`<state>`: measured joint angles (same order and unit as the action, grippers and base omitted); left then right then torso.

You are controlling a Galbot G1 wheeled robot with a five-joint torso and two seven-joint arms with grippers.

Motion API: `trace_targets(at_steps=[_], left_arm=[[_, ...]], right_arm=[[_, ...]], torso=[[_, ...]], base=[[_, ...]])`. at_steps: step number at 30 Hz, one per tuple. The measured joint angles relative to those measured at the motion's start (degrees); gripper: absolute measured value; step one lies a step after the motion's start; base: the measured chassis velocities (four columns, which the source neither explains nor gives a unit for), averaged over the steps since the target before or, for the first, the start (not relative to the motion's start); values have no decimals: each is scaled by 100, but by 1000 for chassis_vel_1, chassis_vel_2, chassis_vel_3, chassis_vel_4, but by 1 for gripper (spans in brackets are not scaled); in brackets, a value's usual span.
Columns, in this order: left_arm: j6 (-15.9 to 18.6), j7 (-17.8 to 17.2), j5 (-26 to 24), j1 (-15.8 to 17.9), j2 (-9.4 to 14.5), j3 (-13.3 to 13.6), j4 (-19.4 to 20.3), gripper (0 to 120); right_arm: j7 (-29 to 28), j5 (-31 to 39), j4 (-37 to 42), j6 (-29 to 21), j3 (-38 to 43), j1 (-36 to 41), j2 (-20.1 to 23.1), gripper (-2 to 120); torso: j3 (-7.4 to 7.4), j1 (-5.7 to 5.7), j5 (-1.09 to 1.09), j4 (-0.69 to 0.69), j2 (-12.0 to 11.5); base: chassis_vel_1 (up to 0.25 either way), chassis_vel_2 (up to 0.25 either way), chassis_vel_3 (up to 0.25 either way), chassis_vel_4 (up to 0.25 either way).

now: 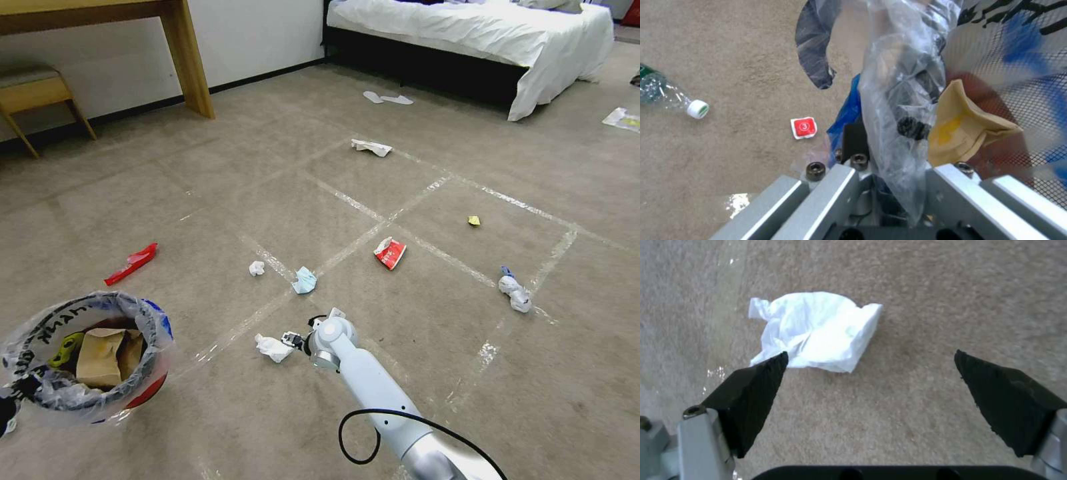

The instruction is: Pick up the trash bin and place the garbage on the floor into it.

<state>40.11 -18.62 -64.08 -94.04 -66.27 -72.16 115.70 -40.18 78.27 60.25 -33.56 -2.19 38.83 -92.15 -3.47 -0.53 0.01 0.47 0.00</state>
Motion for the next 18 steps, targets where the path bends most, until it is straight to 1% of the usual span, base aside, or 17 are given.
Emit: trace_targets(at_steps=[6, 8, 18], left_arm=[[-2, 1, -5, -2, 10, -8, -1, 0], [-2, 0, -15, -3, 18, -15, 3, 0], [-4, -3, -39, -40, 28, -54, 19, 0]], right_arm=[[231, -68, -165, -14, -90, -104, 1, 93], [327, -118, -244, -11, -113, -150, 2, 91], [501, -246, -359, 29, -183, -191, 1, 88]], torso=[[0, 0, 0, 0, 0], [0, 0, 0, 0, 0], [0, 0, 0, 0, 0]], base=[[0, 0, 0, 0], [0, 0, 0, 0], [0, 0, 0, 0]])
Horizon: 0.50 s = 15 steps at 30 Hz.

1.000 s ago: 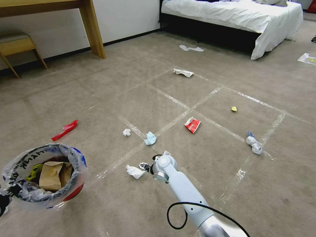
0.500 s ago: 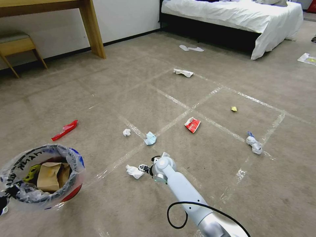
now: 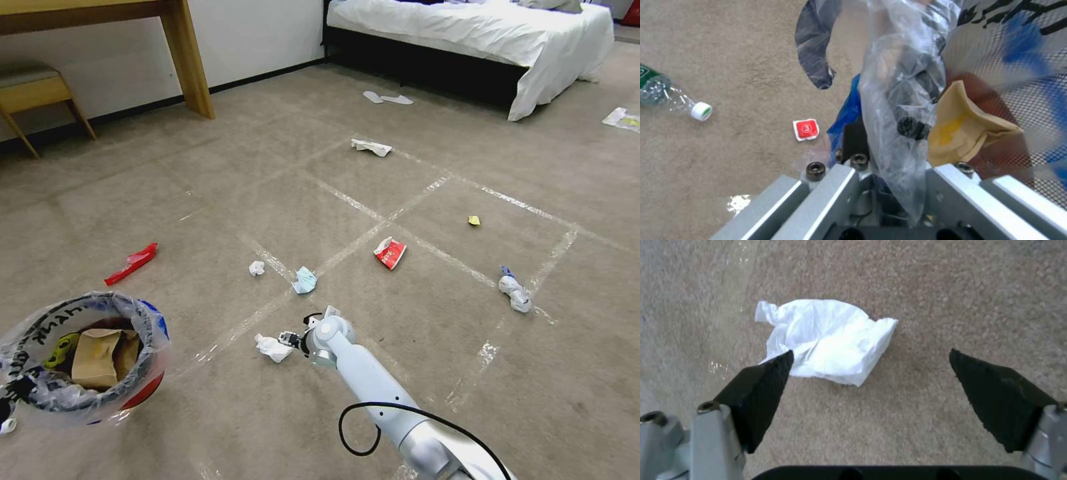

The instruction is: Pick up the trash bin and place the garbage on the floor into it.

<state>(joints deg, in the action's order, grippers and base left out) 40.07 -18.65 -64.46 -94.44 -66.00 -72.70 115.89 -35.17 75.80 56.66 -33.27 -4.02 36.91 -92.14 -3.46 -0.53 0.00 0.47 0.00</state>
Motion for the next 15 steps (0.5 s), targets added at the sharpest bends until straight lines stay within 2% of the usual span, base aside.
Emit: trace_targets(at_steps=[7, 12, 15], left_arm=[[-8, 10, 0, -12, -7, -4, -1, 0], [-17, 10, 1, -9, -7, -5, 25, 0], [-18, 4, -1, -12, -4, -4, 51, 0]], right_arm=[[77, -36, 26, 25, -100, 10, 0, 85], [256, -68, -11, 46, -241, -34, -1, 75], [329, -94, -70, 53, -274, -78, 0, 74]], torso=[[0, 0, 0, 0, 0], [0, 0, 0, 0, 0], [0, 0, 0, 0, 0]], base=[[0, 0, 0, 0], [0, 0, 0, 0], [0, 0, 0, 0]])
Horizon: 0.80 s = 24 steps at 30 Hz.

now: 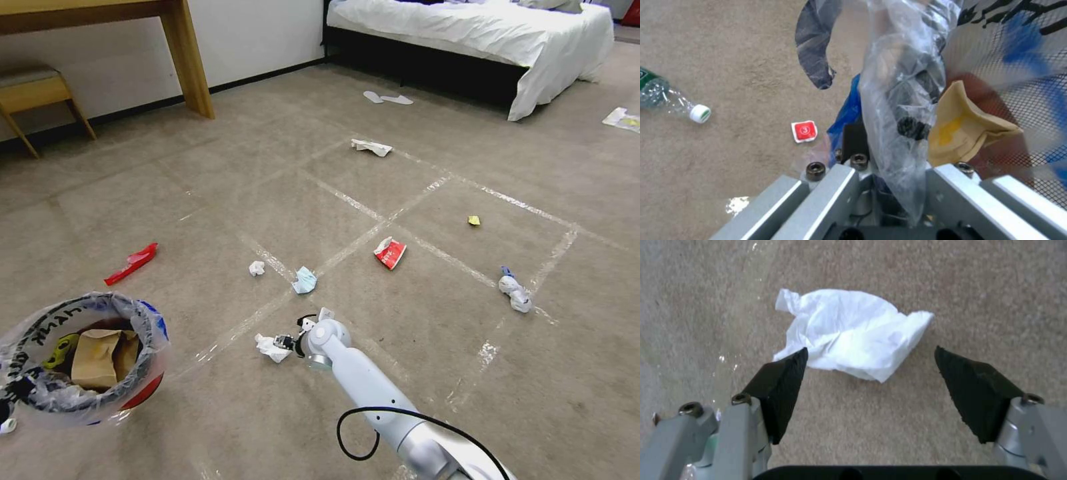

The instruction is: Pick up the trash bin and place the garbage on the floor into it.

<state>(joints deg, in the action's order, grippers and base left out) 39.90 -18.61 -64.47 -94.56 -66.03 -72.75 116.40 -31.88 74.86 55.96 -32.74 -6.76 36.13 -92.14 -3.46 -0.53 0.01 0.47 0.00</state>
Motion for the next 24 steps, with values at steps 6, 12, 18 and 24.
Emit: trace_targets(at_steps=[6, 12, 18, 24], left_arm=[[-4, -7, -3, -26, 2, 0, 20, 0], [-16, -13, -3, -23, 9, 0, 20, 0], [-28, -15, -28, -46, 20, -9, 77, 0], [-44, -9, -54, -119, -17, -30, 177, 0]], right_arm=[[165, -79, -179, 34, -13, -64, 0, 73], [306, -133, -294, 55, -14, -73, 0, 74], [499, -260, -438, 121, -75, -101, 0, 73], [734, -400, -599, 214, -162, -142, 0, 58]], torso=[[0, 0, 0, 0, 0], [0, 0, 0, 0, 0], [0, 0, 0, 0, 0], [0, 0, 0, 0, 0]], base=[[0, 0, 0, 0], [0, 0, 0, 0], [0, 0, 0, 0], [0, 0, 0, 0]])
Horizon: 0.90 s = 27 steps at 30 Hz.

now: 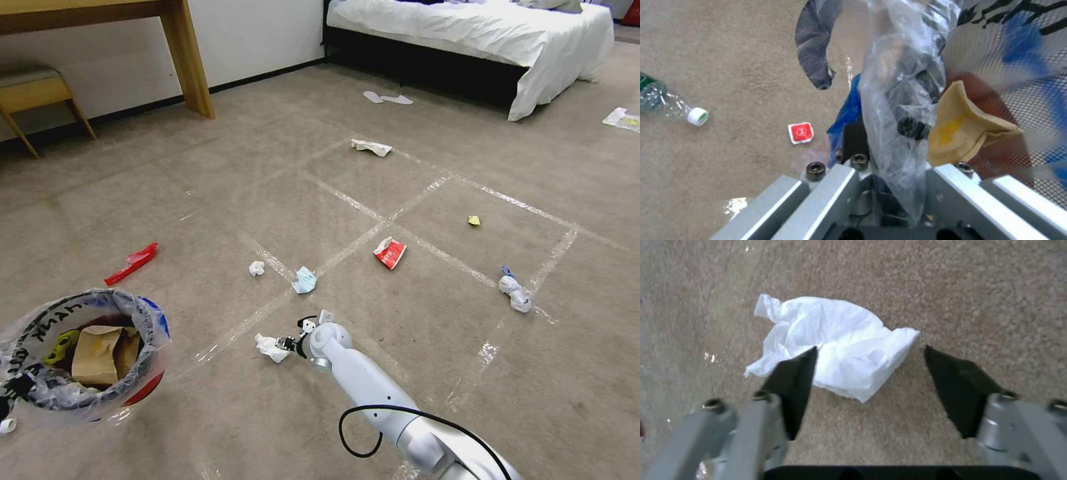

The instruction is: Pick up the trash bin and place the garbage on the floor into it.

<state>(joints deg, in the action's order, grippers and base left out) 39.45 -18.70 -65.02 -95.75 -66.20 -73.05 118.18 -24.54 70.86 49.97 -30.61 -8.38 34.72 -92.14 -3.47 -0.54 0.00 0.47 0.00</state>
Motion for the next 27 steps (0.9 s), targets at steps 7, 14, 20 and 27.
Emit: trace_targets(at_steps=[7, 14, 20, 27], left_arm=[[-31, 23, -16, -65, -38, -13, 142, 0], [-80, 133, -24, -216, -100, -69, 333, 0], [-105, 199, -18, -272, -115, -108, 342, 0], [-107, 188, 3, -161, -84, -51, 177, 0]], right_arm=[[268, -183, -135, 112, -83, -7, 0, 36], [650, -505, -295, 322, -178, -2, 0, 23], [779, -625, -341, 397, -203, 4, 0, 7], [724, -646, -205, 381, -184, 39, 1, 0]], torso=[[0, 0, 0, 1, 0], [0, 0, 0, 0, 0], [0, 0, 0, 0, 0], [0, 0, 0, 1, 0]], base=[[0, 0, 0, 0], [0, 0, 0, 0], [0, 0, 0, 0], [0, 0, 0, 0]])
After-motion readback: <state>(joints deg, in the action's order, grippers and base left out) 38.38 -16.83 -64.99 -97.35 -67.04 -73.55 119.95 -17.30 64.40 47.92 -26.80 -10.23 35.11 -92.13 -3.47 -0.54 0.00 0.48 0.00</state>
